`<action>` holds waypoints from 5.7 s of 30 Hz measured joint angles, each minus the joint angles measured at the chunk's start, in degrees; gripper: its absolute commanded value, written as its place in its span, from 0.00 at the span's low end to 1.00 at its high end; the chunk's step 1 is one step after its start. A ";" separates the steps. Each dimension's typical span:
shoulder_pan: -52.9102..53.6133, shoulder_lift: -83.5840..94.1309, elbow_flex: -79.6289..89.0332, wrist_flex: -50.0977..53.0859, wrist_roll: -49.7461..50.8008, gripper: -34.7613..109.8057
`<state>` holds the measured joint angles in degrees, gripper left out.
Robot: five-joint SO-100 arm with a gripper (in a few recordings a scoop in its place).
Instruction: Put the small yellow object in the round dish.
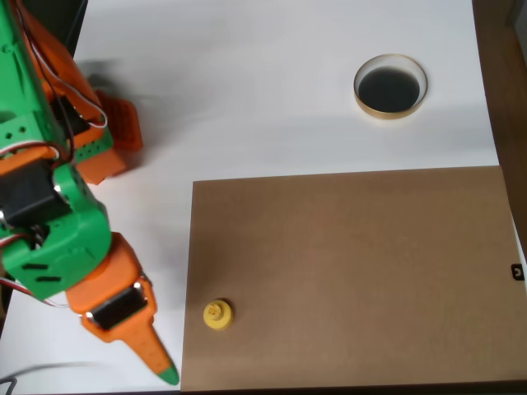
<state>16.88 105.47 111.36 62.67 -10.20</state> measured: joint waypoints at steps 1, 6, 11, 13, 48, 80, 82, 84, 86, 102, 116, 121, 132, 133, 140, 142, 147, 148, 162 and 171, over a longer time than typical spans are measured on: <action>-0.79 -0.70 -0.79 0.35 0.09 0.45; -4.75 -5.98 -2.99 2.02 1.14 0.45; -7.29 -9.40 -3.96 2.20 1.93 0.45; -8.17 -10.28 -3.96 2.20 2.11 0.45; -11.78 -24.35 -10.37 1.58 5.10 0.36; -17.31 -25.49 -24.96 8.88 -2.37 0.24; -18.72 -26.63 -27.07 10.28 -2.99 0.24; -20.83 -27.95 -29.53 11.43 -4.04 0.24; -22.59 -29.36 -31.38 11.95 -4.57 0.24; -40.34 -31.82 -39.64 16.08 -6.50 0.24; -56.95 -39.73 -48.43 17.23 -5.98 0.24; -59.59 -45.62 -56.60 19.51 -5.01 0.24; -66.62 -62.23 -82.71 28.74 -1.67 0.24; -67.15 -64.60 -86.84 30.32 -1.32 0.24; -70.40 -74.62 -105.56 37.97 0.88 0.24; -70.66 -75.67 -106.70 37.97 1.58 0.24; -71.02 -77.96 -107.23 38.06 3.16 0.24; -71.63 -79.01 -107.40 38.06 3.16 0.24; -74.53 -84.37 -113.12 38.06 7.47 0.24; -74.53 -84.37 -114.26 38.14 8.09 0.36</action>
<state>-57.66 21.09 -2.90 100.81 -2.11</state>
